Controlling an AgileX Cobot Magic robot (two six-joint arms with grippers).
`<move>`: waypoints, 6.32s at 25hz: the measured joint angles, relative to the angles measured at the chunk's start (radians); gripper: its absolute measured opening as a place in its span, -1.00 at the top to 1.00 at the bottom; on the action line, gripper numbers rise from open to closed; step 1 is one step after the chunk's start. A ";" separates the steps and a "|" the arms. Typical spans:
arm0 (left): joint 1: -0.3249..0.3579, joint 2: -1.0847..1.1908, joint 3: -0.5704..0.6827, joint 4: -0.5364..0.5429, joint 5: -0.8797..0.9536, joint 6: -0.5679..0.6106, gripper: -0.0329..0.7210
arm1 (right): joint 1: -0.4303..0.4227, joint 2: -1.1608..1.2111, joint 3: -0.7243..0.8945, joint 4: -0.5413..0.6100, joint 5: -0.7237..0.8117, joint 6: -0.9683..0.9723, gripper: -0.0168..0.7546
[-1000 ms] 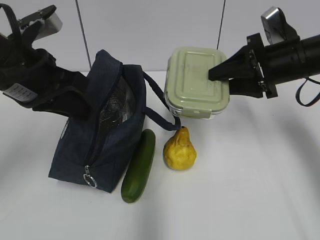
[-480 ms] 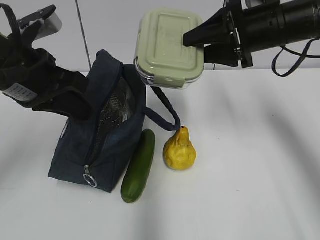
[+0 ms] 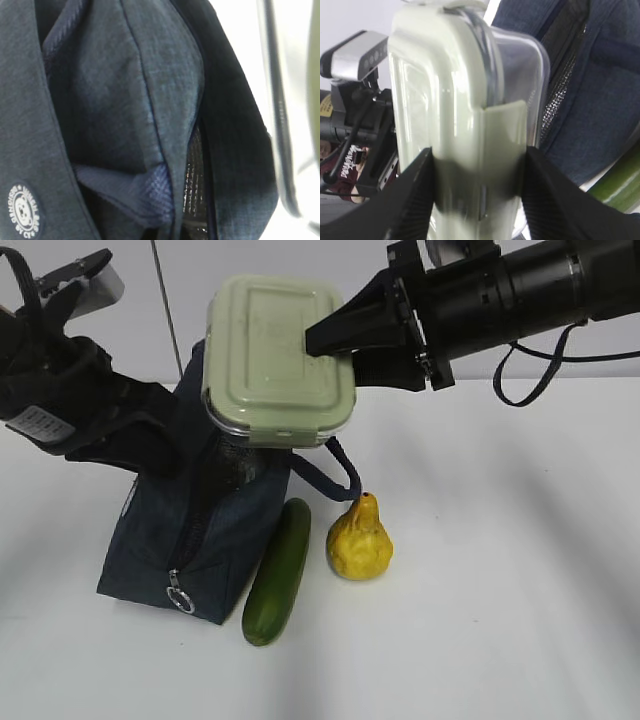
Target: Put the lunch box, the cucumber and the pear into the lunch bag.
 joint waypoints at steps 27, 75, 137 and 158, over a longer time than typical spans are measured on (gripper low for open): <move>0.000 0.000 0.000 -0.178 -0.030 0.097 0.91 | 0.004 0.095 0.000 -0.239 -0.063 0.099 -0.04; 0.000 0.008 0.000 -0.375 -0.054 0.213 0.91 | 0.224 0.299 -0.157 -0.112 -0.262 0.044 -0.08; 0.109 0.008 0.000 -0.004 0.090 -0.071 0.90 | 0.303 0.220 -0.259 -1.113 -0.048 0.444 -0.39; 0.109 0.008 0.000 -0.006 0.097 -0.073 0.90 | 0.303 0.288 -0.265 -1.120 -0.106 0.444 0.13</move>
